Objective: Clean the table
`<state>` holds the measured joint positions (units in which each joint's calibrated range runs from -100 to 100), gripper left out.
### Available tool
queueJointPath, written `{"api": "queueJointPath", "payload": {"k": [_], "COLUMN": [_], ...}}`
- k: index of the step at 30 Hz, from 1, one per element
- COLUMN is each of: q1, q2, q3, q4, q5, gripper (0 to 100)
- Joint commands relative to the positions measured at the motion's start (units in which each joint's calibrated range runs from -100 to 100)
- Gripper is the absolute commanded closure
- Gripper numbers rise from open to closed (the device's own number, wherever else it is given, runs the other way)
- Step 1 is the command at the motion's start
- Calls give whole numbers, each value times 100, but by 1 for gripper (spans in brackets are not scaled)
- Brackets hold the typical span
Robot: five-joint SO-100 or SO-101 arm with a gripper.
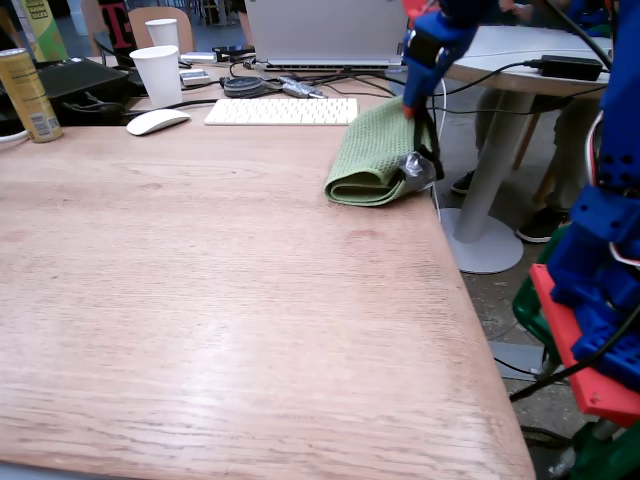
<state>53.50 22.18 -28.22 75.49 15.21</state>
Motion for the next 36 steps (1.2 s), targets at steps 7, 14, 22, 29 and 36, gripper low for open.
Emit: {"api": "queueJointPath", "payload": {"k": [7, 14, 22, 29, 36], "q1": [-4436, -6839, -8193, -8108, -7160], "q2": [-194, 1727, 3777, 3811, 3854], "q3": [-3289, -4327, -4846, -4752, -4733], "q4": [1368, 801, 29, 152, 900], "q5": [-874, -855, -498, -308, 88], "gripper": [99, 99, 99, 99, 99]}}
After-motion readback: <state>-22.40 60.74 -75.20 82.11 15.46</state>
